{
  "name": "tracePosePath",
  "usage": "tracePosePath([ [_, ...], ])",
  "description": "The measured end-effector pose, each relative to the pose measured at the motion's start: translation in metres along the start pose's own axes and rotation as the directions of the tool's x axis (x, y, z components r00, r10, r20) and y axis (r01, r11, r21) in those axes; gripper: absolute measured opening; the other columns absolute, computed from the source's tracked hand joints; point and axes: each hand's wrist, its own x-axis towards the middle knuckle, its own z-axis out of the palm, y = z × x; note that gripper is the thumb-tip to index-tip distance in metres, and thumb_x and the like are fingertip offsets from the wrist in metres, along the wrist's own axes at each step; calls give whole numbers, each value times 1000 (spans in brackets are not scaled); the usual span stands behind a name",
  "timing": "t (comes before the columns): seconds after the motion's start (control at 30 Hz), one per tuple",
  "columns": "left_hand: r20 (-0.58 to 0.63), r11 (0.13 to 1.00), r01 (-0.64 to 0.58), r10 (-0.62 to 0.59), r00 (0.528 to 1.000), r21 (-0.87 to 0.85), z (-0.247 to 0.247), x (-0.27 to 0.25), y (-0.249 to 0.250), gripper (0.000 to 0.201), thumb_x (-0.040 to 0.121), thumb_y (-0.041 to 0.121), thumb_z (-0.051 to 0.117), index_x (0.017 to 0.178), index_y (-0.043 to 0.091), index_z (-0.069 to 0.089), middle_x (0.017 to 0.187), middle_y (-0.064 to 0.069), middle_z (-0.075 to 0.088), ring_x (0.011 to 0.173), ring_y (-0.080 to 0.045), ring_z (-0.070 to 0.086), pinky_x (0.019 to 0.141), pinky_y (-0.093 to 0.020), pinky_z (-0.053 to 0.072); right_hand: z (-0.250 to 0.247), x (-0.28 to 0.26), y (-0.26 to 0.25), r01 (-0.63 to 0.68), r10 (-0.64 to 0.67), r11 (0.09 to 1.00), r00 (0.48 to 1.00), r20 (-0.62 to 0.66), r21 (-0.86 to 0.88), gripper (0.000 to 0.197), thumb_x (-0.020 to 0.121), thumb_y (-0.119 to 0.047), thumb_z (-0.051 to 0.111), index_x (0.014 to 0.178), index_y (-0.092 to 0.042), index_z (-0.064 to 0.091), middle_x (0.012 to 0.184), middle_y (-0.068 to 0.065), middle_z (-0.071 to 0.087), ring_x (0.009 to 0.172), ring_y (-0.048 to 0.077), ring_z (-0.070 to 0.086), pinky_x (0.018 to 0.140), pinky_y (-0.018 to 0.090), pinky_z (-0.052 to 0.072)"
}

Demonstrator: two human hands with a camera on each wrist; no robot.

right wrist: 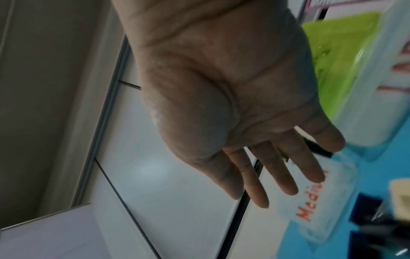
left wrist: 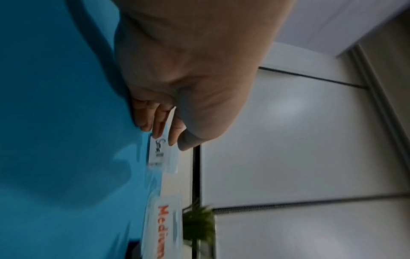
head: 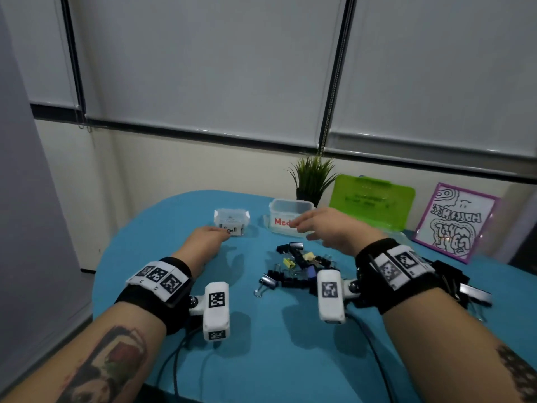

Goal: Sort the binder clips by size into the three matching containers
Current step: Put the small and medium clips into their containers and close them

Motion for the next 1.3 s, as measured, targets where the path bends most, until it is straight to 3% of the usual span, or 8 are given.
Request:
tracePosePath([
  [0.1, 155, 969, -32, -7, 988, 244, 19, -23, 17, 23, 91, 29, 66, 111, 19, 72, 117, -5, 67, 104, -23, 62, 99, -36, 50, -6, -14, 36, -50, 53, 997, 997, -53, 65, 24, 100, -8, 55, 117, -11, 71, 102, -3, 60, 84, 6, 51, 66, 16, 38],
  [0.23, 323, 708, -189, -59, 944, 681, 44, -53, 44, 55, 91, 49, 63, 138, 22, 55, 144, -1, 51, 131, -23, 47, 112, -37, 35, 0, -13, 71, -89, 98, 988, 993, -64, 127, 25, 95, -11, 64, 118, -11, 71, 121, 8, 68, 105, 19, 59, 89, 27, 43],
  [0.43, 354, 294, -277, -253, 900, 915, 68, -78, 72, 103, 57, 79, 75, 142, 28, 48, 136, 2, 59, 112, -22, 60, 99, -36, 50, 19, -9, 107, -65, 51, 978, 996, 71, 196, 72, 76, -24, 83, 141, -27, 53, 136, -1, 55, 121, 20, 58, 105, 34, 46],
  [0.57, 299, 96, -283, -298, 906, 954, 84, -76, 84, 99, 61, 67, 82, 142, 21, 50, 129, -1, 65, 102, -20, 70, 95, -36, 55, 16, -8, 117, -17, -9, 990, 984, 178, 142, 81, 64, -27, 91, 136, -38, 57, 132, -7, 62, 114, 18, 63, 104, 39, 50],
  [0.77, 339, 262, -264, -304, 890, 928, 98, -59, 84, 71, 63, 48, 89, 123, 20, 63, 106, 1, 73, 91, -20, 75, 89, -38, 59, 22, -1, 122, 23, -91, 919, 984, 154, 395, 39, 86, -1, 72, 122, -17, 70, 115, 12, 73, 98, 23, 68, 97, 34, 53],
  [0.97, 440, 430, -304, -264, 858, 850, 97, -48, 78, 74, 61, 74, 76, 113, 23, 65, 105, 3, 69, 106, -18, 64, 92, -34, 52, 11, 11, 127, 28, 113, 559, 988, -109, 829, 16, 100, -7, 54, 103, -6, 69, 107, 15, 75, 107, 30, 71, 95, 38, 52],
  [1.1, 490, 769, -351, 56, 870, 534, 98, -32, 60, 66, 72, 73, 64, 121, 30, 54, 129, 5, 56, 114, -15, 54, 97, -32, 41, 8, 20, 134, 68, 229, 601, 940, -253, 796, 22, 102, -18, 53, 107, -5, 70, 110, 14, 74, 103, 23, 66, 99, 42, 44],
  [1.3, 515, 894, -218, -17, 857, 391, 108, -20, 44, 96, 75, 91, 23, 153, 36, 33, 161, 1, 30, 146, -23, 29, 121, -44, 17, 17, 19, 129, -27, 104, 724, 992, -71, 689, 52, 104, -52, 36, 136, -18, 60, 144, 2, 55, 140, 20, 41, 117, 41, 24],
])
